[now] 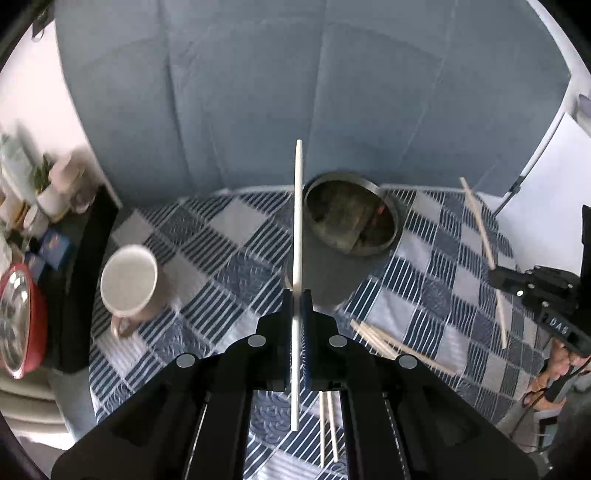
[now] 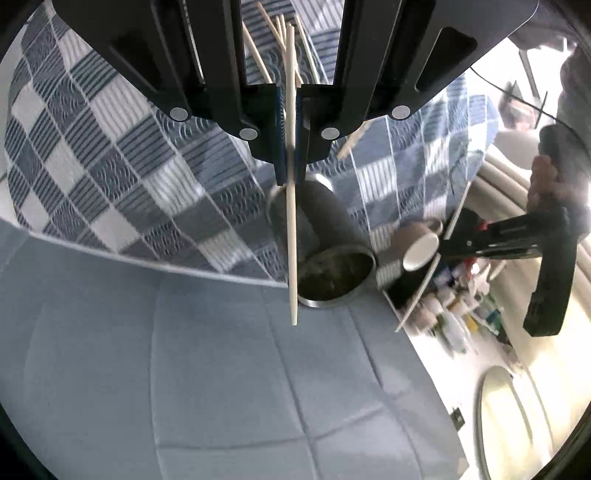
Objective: Organize utensils
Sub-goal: 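Lift both held sticks upright and carry them above the black holder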
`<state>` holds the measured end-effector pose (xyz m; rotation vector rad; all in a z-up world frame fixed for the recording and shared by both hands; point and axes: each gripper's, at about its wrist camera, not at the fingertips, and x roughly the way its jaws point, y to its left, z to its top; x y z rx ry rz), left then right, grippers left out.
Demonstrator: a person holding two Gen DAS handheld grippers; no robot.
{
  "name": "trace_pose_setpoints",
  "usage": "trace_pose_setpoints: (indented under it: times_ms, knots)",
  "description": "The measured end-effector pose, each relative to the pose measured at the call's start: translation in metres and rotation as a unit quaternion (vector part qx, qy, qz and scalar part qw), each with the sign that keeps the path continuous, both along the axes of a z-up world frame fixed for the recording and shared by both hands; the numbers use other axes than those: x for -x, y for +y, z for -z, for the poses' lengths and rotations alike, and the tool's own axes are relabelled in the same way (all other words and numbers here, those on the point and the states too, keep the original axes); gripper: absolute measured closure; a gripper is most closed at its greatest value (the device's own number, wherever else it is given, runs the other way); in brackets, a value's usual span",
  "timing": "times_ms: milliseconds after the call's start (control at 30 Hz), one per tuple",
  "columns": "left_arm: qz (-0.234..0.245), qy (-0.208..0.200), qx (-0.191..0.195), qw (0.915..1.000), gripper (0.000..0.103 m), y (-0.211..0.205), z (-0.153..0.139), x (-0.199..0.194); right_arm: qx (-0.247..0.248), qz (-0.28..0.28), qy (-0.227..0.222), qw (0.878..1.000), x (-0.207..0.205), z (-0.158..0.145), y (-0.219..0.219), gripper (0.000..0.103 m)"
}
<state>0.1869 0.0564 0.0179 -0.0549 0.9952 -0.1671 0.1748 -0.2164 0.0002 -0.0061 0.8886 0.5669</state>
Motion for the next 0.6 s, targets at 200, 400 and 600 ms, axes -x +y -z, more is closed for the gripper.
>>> trace_pose_setpoints:
  times_ms: [200, 400, 600]
  knots:
    - [0.006, -0.021, 0.023, 0.9995, 0.099, -0.009, -0.022, -0.026, -0.020, -0.008, -0.018, 1.000, -0.023, -0.022, 0.019, 0.098]
    - [0.006, -0.046, 0.066, 0.9968, 0.099, -0.008, -0.033, -0.044, -0.043, -0.017, -0.050, 0.998, -0.046, -0.045, 0.042, 0.098]
    - [0.007, -0.087, 0.103, 0.9909, 0.099, -0.009, -0.040, -0.062, -0.077, -0.025, -0.077, 0.994, -0.072, -0.057, 0.064, 0.098]
